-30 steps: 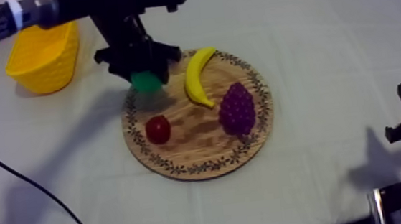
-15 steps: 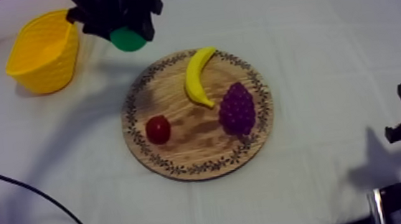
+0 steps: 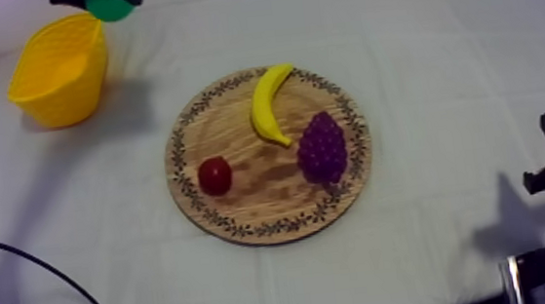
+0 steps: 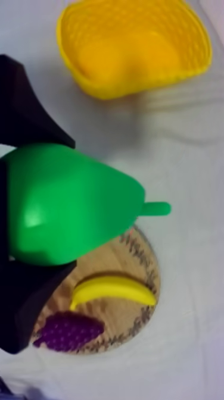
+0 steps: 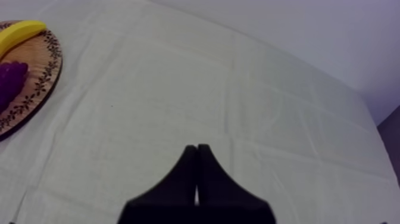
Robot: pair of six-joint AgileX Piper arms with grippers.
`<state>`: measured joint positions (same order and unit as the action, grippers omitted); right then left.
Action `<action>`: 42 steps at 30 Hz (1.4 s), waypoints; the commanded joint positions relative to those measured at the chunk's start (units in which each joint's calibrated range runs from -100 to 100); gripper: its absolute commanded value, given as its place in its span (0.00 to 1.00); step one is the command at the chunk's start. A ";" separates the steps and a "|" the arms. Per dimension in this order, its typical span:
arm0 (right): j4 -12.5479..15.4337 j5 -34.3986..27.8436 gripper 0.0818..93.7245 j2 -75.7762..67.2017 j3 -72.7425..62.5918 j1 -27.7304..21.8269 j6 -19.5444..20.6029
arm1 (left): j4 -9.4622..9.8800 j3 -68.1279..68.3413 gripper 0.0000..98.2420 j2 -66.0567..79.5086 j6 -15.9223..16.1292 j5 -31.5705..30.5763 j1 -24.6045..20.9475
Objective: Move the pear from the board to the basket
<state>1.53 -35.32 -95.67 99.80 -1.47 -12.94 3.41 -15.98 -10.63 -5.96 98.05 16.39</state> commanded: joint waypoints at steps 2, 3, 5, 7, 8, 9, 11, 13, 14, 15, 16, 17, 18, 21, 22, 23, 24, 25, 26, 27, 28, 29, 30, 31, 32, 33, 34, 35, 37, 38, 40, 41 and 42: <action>0.00 -0.08 0.00 0.00 -0.02 0.02 -0.03 | 0.54 -0.90 0.38 -0.86 1.08 0.04 -4.00; 0.00 -0.08 0.00 0.00 -0.02 0.02 -0.01 | 0.77 -1.29 0.38 -1.20 1.42 0.01 -4.95; 0.00 -0.08 0.00 0.00 -0.02 0.02 0.00 | 1.19 -2.12 0.38 -1.93 2.06 -0.12 -6.72; 0.00 -0.08 0.00 0.00 -0.02 0.02 0.01 | 1.47 -3.13 0.38 -2.68 2.60 -0.20 -8.32; 0.00 -0.08 0.00 0.00 -0.02 0.02 0.01 | 1.56 -3.69 0.38 -3.07 2.85 -0.24 -9.06; 0.00 -0.08 0.00 0.00 -0.02 0.02 0.02 | 1.63 -4.29 0.38 -3.45 3.10 -0.26 -9.75; 0.00 -0.08 0.00 0.00 -0.02 0.02 0.02 | 1.71 -5.54 0.38 -4.17 3.57 -0.27 -11.05; 0.00 -0.08 0.00 0.00 -0.02 0.02 0.02 | 1.78 -7.04 0.37 -4.91 3.98 -0.03 -12.27; 0.00 -0.08 0.00 0.00 -0.02 0.02 0.02 | 1.80 -7.91 0.37 -5.27 4.13 0.20 -12.86; 0.00 -0.08 0.00 0.00 -0.02 0.02 0.02 | 1.84 -8.78 0.37 -5.64 4.26 0.48 -13.46; 0.00 -0.08 0.00 0.00 -0.02 0.02 0.02 | 1.90 -9.65 0.37 -5.97 4.38 0.80 -14.02; 0.00 -0.08 0.00 0.00 -0.02 0.02 0.02 | 2.00 -10.50 0.37 -6.27 4.48 1.07 -14.55; 0.00 -0.08 0.00 0.00 -0.02 0.02 0.02 | 2.09 -11.30 0.37 -6.57 4.60 1.26 -15.02; 0.00 -0.08 0.00 0.00 -0.02 0.02 0.02 | 2.20 -13.51 0.37 -7.47 4.95 1.55 -16.19; 0.00 -0.08 0.00 0.00 -0.02 0.02 0.02 | 2.18 -14.17 0.37 -7.82 5.04 1.60 -16.52; 0.00 -0.08 0.00 0.00 -0.02 0.02 0.02 | 2.14 -14.74 0.37 -8.22 5.15 1.63 -16.82; 0.00 -0.08 0.00 0.00 -0.02 0.02 0.02 | 2.09 -15.27 0.37 -8.68 5.24 1.65 -17.09; 0.00 -0.08 0.00 0.00 -0.02 0.02 0.02 | 2.03 -15.74 0.37 -9.23 5.30 1.67 -17.37; 0.00 -0.08 0.00 0.00 -0.02 0.02 0.02 | 1.98 -16.10 0.37 -9.88 5.34 1.65 -17.63; 0.00 -0.08 0.00 0.00 -0.02 0.02 0.02 | 1.92 -16.45 0.37 -10.59 5.39 1.60 -17.90; 0.00 -0.08 0.00 0.00 -0.02 0.02 0.02 | 1.86 -16.73 0.37 -11.37 5.45 1.46 -18.17; 0.00 -0.08 0.00 0.00 -0.02 0.02 0.02 | 1.78 -17.00 0.37 -12.23 5.51 1.22 -18.41; 0.00 -0.08 0.00 0.00 -0.02 0.02 0.02 | 1.68 -17.18 0.37 -13.12 5.59 0.90 -18.66; 0.00 -0.08 0.00 0.00 -0.02 0.02 0.02 | 1.55 -17.38 0.37 -14.07 5.71 0.53 -18.90; 0.00 -0.08 0.00 0.00 -0.02 0.02 0.02 | 1.41 -17.55 0.38 -15.03 5.84 0.13 -19.14; 0.00 -0.08 0.00 0.00 -0.02 0.02 0.02 | 1.26 -17.67 0.38 -15.98 5.95 -0.27 -19.37; 0.00 -0.08 0.00 0.00 -0.02 0.02 0.02 | 1.14 -17.75 0.38 -16.93 6.07 -0.67 -19.57; 0.00 -0.08 0.00 0.00 -0.02 0.02 0.02 | 1.06 -17.81 0.38 -17.88 6.16 -1.05 -19.76; 0.00 -0.08 0.00 0.00 -0.02 0.02 0.02 | 0.95 -17.88 0.38 -19.75 6.31 -1.74 -20.07; 0.00 -0.08 0.00 0.00 -0.02 0.02 0.02 | 0.89 -17.90 0.38 -20.65 6.37 -2.07 -20.19; 0.00 -0.08 0.00 0.00 -0.02 0.02 0.02 | 0.83 -17.93 0.38 -22.29 6.49 -2.65 -20.34; 0.00 -0.08 0.00 0.00 -0.02 0.02 0.02 | 0.80 -17.93 0.38 -23.03 6.53 -2.95 -20.38; 0.00 -0.08 0.00 0.00 -0.02 0.02 0.02 | 0.76 -17.87 0.38 -23.72 6.56 -3.25 -20.39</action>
<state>1.53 -35.47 -95.67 99.80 -1.47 -12.94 4.18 -33.86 -33.53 0.58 94.95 -3.97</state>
